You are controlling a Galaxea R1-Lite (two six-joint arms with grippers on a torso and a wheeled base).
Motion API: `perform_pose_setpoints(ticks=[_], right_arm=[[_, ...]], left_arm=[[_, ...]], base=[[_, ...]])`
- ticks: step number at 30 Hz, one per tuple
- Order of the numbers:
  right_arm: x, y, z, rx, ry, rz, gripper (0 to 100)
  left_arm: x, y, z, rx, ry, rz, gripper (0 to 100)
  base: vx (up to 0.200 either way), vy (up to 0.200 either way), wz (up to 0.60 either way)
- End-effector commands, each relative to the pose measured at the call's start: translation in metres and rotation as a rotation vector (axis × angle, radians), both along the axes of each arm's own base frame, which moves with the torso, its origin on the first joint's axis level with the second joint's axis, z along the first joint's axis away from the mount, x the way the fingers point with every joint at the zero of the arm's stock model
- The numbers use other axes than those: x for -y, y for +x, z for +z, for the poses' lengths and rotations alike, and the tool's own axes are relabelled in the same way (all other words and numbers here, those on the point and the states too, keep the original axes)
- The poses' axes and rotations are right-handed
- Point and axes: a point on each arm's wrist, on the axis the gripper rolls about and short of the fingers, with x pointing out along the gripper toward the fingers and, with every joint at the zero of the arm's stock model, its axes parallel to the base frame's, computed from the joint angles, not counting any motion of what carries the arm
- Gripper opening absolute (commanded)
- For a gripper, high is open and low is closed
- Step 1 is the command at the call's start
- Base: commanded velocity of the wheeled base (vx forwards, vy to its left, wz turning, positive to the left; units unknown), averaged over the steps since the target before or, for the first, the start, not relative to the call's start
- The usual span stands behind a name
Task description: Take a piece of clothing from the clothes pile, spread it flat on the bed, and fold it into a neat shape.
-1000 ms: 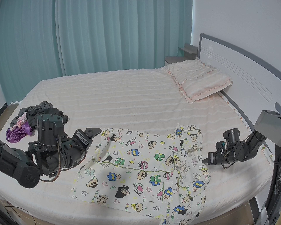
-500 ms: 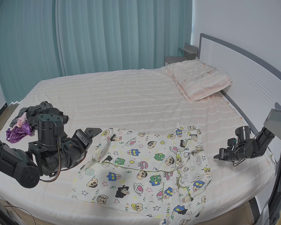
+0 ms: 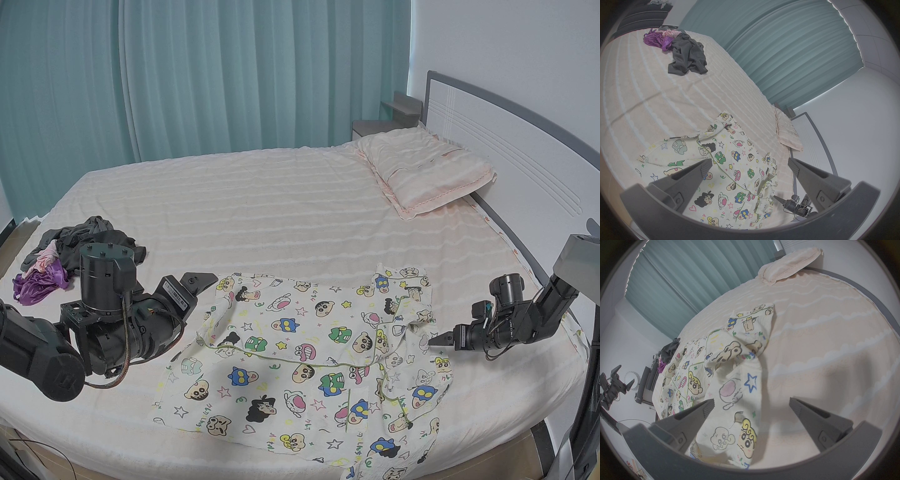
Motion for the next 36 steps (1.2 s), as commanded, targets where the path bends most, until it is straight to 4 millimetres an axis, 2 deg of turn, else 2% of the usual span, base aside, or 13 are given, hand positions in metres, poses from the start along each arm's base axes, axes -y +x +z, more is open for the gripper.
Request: perform_pose_setpoints(ticks=[1,4,8,9,15,23,28,29,36], right_arm=[[-0.009,0.0,-0.008,-0.019,0.001,0.025,100],[-0.016,0.0,-0.01,-0.026,0.002,0.044,100],[-0.016,0.001,-0.01,-0.023,0.002,0.044,100],[-0.016,0.002,-0.009,-0.02,0.0,0.043,0],[-0.022,0.003,-0.013,-0.02,-0.018,0.063,0],[-0.018,0.001,-0.013,-0.01,-0.073,0.062,0],[-0.003,0.001,0.001,0.024,-0.079,0.017,0],[0.005,0.0,0.009,0.036,-0.082,-0.007,0],[0.031,-0.005,0.004,0.016,-0.146,-0.103,0]], left_arm=[[0.0,0.0,0.0,-0.001,0.0,0.001,100],[0.0,0.0,0.0,-0.001,0.0,0.001,100],[0.0,0.0,0.0,-0.001,-0.001,0.002,100],[0.0,0.0,0.0,-0.001,-0.001,0.002,100],[0.0,0.0,0.0,0.001,0.0,0.001,100],[-0.001,0.0,0.001,0.004,-0.001,0.004,100],[-0.001,0.0,0.001,0.006,0.0,0.003,100],[-0.001,0.0,0.001,0.005,-0.001,0.002,100],[0.0,-0.001,0.001,0.004,0.0,0.002,100]], base=[[0.0,0.0,0.0],[0.0,0.0,0.0],[0.0,0.0,0.0],[0.0,0.0,0.0],[0.0,0.0,0.0],[0.0,0.0,0.0],[0.0,0.0,0.0],[0.0,0.0,0.0],[0.0,0.0,0.0]])
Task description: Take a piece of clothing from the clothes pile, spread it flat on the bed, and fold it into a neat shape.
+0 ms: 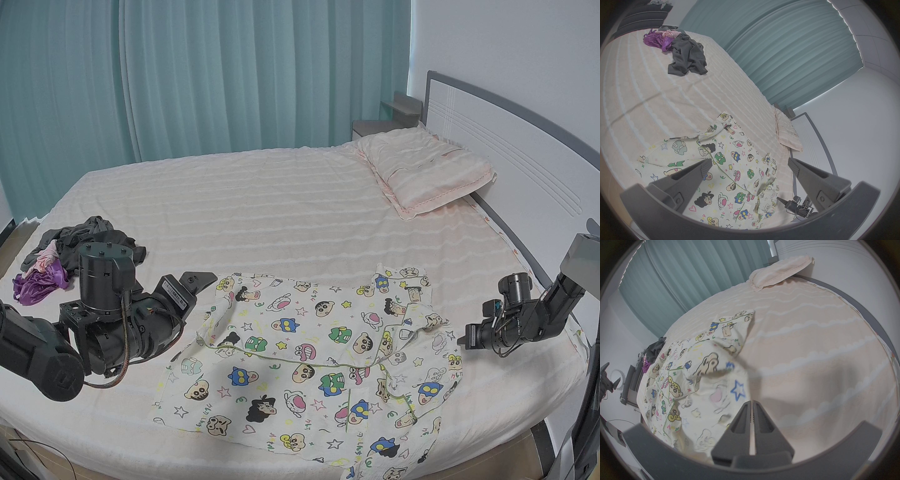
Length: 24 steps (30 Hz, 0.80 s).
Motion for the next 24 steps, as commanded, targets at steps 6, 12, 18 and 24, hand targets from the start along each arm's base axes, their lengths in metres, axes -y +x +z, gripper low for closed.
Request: perform_pose_setpoints(ticks=[6,12,18,24], right_arm=[[0.021,-0.003,0.001,-0.002,-0.033,-0.066,0],[0.023,-0.006,0.002,0.001,-0.002,-0.053,0],[0.011,-0.008,-0.001,-0.015,0.038,0.002,100],[-0.001,-0.007,-0.007,-0.025,0.066,0.055,100]], left_arm=[[0.0,0.0,0.0,0.001,-0.001,0.0,100],[0.0,0.0,0.0,0.001,-0.001,0.0,100],[0.0,0.0,0.0,0.0,0.0,0.0,100],[0.0,0.0,0.0,-0.002,-0.001,-0.001,100]], base=[[0.0,0.0,0.0],[0.0,0.0,0.0],[0.0,0.0,0.0],[0.0,0.0,0.0]])
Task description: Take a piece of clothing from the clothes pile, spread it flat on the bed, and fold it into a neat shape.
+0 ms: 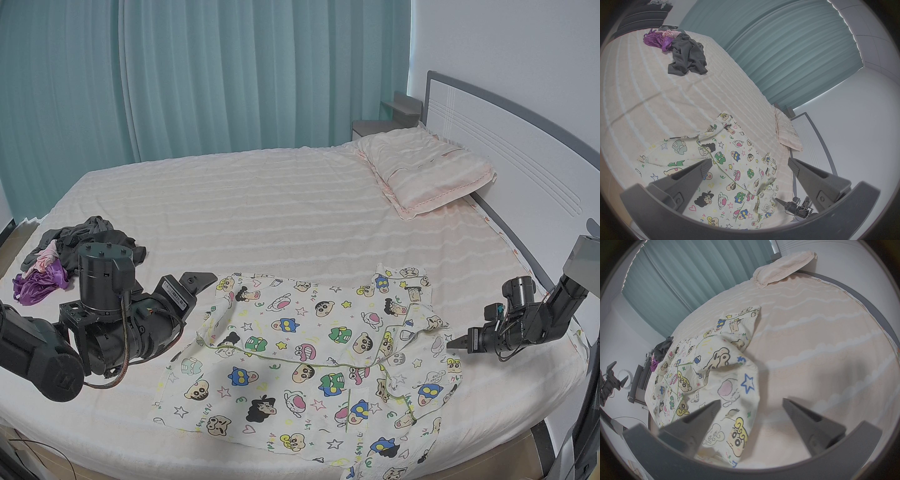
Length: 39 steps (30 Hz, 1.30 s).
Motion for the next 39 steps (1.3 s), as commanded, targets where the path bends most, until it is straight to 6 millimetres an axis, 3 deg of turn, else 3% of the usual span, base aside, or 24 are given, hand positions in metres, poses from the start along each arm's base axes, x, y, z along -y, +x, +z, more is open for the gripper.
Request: perform_pose_setpoints(ticks=[1,11,12,17,28,39], right_arm=[[-0.009,0.002,-0.005,-0.012,0.004,0.024,100],[-0.029,0.005,-0.014,-0.029,0.005,0.083,100],[-0.029,0.005,-0.014,-0.03,0.004,0.081,0],[-0.033,0.005,-0.014,-0.029,0.0,0.087,0],[-0.001,0.006,-0.01,-0.019,-0.073,-0.046,0],[0.018,0.006,-0.01,-0.019,-0.135,-0.135,0]], left_arm=[[0.0,0.001,0.0,-0.001,0.0,0.001,100],[0.0,0.001,0.0,-0.001,0.0,0.001,100],[0.0,0.001,0.0,-0.001,0.0,0.001,100],[0.0,0.0,0.0,0.001,-0.001,0.001,100],[0.0,0.0,0.0,0.001,0.0,0.0,100],[0.0,0.0,0.001,0.003,0.001,0.0,100]], base=[[0.0,0.0,0.0],[0.0,0.0,0.0],[0.0,0.0,0.0],[0.0,0.0,0.0],[0.0,0.0,0.0],[0.0,0.0,0.0]])
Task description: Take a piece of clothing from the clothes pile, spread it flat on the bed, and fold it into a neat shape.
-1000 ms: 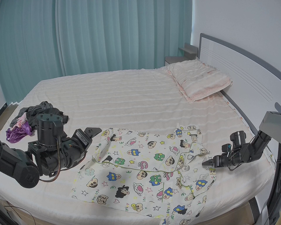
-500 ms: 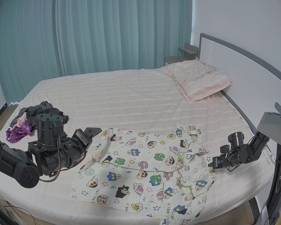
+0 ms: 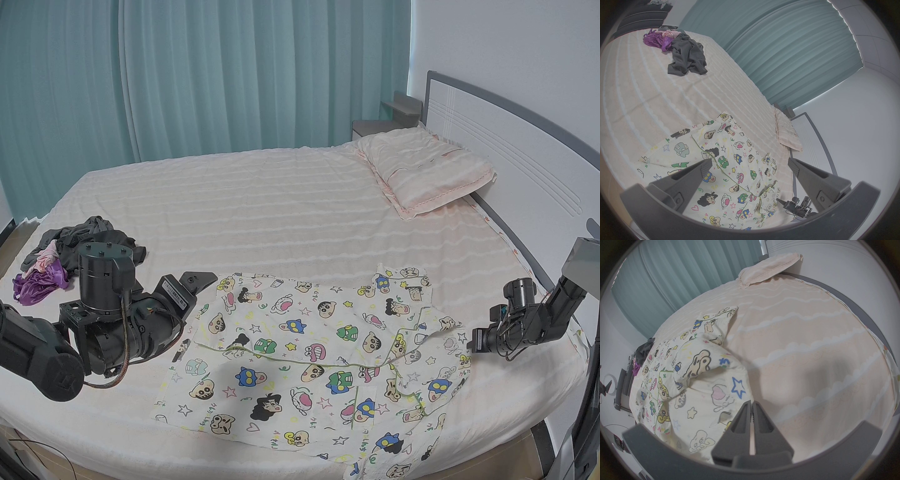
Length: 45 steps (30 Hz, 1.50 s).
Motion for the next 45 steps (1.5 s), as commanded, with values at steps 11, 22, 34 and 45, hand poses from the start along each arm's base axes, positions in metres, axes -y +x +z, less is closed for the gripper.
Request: perform_pose_setpoints(ticks=[11,22,34,45], right_arm=[[0.013,0.004,0.004,0.02,-0.021,-0.048,0],[-0.002,-0.034,0.053,0.091,0.091,0.001,100],[-0.067,-0.11,0.075,0.131,0.352,-0.034,100],[-0.072,-0.11,0.06,0.107,0.349,-0.05,100]], left_arm=[[0.003,-0.003,-0.003,-0.014,0.005,-0.016,100],[0.01,-0.009,-0.007,-0.031,0.008,-0.052,100],[0.024,-0.01,-0.034,-0.125,0.055,-0.099,100],[0.028,-0.007,-0.051,-0.183,0.081,-0.111,100]], base=[[0.0,0.0,0.0],[0.0,0.0,0.0],[-0.1,0.0,0.0],[-0.127,0.0,0.0]])
